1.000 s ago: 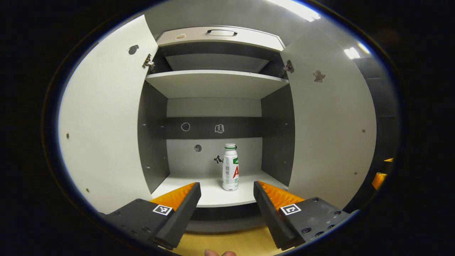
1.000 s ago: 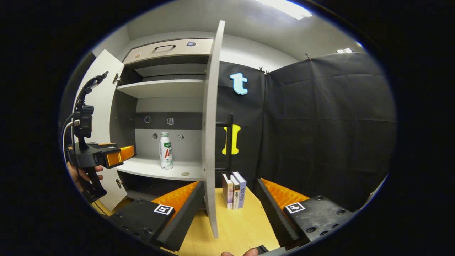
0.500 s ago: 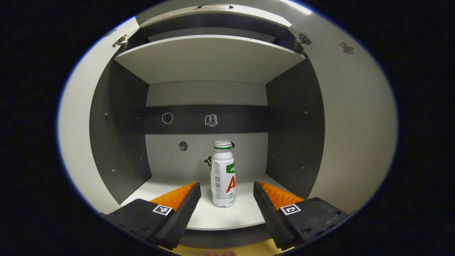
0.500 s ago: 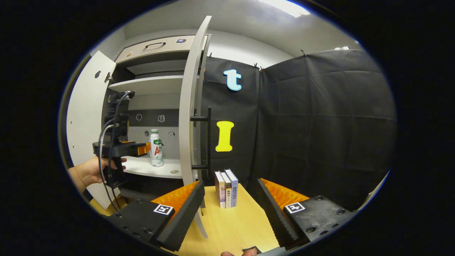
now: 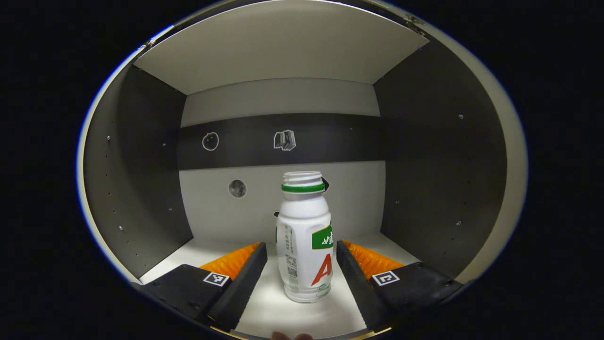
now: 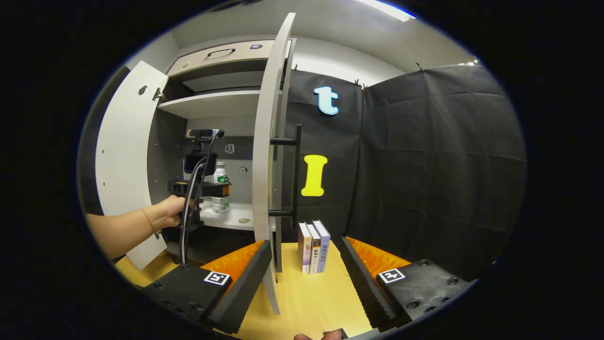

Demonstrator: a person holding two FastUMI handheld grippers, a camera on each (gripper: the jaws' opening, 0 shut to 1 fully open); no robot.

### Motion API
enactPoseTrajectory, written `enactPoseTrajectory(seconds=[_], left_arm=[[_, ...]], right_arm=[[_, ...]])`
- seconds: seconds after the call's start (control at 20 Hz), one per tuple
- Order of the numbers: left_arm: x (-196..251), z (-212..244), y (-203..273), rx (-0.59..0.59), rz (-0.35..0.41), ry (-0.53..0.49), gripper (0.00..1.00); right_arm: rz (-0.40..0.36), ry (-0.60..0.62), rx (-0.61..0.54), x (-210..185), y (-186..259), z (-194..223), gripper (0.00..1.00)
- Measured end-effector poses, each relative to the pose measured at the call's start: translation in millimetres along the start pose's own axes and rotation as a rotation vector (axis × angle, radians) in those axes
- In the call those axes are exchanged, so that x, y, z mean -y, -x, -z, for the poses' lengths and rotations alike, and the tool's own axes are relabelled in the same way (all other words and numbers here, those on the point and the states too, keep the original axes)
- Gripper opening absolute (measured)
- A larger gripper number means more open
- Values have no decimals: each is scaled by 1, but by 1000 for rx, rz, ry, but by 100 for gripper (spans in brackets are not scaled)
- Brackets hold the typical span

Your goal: Grasp the bottle in the cabinet with the left hand and place it on the coaster, then close the right door with the right hand and the left door with the left hand.

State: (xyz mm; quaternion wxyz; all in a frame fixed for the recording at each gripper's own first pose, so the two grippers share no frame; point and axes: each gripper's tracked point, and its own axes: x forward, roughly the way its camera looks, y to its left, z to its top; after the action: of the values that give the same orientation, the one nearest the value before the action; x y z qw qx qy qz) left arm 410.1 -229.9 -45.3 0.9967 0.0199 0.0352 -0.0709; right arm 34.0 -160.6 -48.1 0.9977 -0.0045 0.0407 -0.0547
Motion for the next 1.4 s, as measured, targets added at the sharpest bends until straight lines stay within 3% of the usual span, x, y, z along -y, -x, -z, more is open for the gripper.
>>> enactPoseTrajectory(seconds=[0.2, 0.3, 0.55, 1.0, 1.4], left_arm=[[5, 8, -17, -15, 13, -32, 94], [6, 6, -14, -7, 30, -36, 78], [7, -3, 0, 3, 58, -12, 76], [-23, -38, 119, 97, 123, 32, 75], [-53, 5, 239, 93, 145, 37, 76]], right_arm=[[-10, 4, -11, 2, -6, 3, 98], [-6, 4, -15, 4, -8, 4, 98], [-3, -1, -13, 6, -8, 2, 98], [-31, -19, 33, -17, 3, -14, 98], [-84, 15, 79, -53, 20, -25, 98]])
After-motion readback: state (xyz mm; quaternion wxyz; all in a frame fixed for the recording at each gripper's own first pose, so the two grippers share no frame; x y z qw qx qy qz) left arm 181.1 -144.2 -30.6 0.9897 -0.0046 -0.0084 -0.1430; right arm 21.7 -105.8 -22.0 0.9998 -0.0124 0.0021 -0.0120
